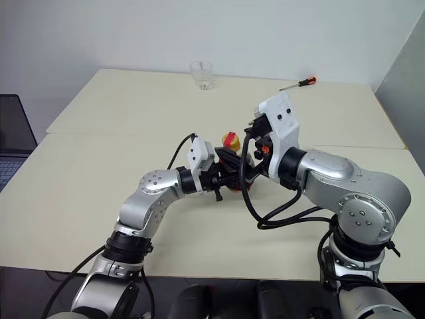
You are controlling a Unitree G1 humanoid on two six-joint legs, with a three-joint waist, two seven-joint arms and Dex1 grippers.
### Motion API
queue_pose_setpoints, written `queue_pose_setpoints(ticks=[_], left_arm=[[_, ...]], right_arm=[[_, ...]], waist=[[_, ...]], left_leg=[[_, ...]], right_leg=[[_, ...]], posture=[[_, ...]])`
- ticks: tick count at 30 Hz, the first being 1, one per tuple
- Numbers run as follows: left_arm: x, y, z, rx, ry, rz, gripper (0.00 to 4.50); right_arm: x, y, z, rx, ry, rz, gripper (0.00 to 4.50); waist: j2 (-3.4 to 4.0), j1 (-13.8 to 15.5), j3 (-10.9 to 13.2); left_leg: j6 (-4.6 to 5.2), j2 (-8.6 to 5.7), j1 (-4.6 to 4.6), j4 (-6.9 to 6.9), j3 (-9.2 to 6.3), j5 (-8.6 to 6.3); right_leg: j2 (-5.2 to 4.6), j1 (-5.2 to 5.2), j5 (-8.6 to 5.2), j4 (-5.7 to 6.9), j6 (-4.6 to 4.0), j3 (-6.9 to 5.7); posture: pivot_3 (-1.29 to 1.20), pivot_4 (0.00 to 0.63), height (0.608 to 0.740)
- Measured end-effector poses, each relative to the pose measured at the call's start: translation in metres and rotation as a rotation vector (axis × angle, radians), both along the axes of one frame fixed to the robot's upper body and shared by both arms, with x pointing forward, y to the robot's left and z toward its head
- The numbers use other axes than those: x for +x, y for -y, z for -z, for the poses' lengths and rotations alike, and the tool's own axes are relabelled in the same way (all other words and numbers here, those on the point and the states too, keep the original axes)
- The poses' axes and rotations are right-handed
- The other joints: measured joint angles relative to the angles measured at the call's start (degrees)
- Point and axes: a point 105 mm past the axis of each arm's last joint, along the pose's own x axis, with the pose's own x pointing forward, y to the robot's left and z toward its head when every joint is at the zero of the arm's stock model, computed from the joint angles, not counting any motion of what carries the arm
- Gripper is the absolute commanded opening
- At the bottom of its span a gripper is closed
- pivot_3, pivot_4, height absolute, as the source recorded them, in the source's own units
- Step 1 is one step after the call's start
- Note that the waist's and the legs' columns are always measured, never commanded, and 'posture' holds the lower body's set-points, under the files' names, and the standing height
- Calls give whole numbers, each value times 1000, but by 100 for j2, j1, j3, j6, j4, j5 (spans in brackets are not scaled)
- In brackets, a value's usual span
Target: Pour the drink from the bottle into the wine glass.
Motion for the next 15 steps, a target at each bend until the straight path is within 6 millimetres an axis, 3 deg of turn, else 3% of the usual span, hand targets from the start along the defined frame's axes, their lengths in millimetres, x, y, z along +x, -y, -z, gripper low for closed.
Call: queue_pose_setpoints(ticks=[15], left_arm=[[0,0,3,8,-4,-12,917]], right_arm=[[4,-2,4,-2,-17,2,4500]], waist=[[0,0,0]], left_leg=[[0,0,0,0,-1,0]], right_leg=[[0,0,0,0,0,0]], posture=[[0,150,740]])
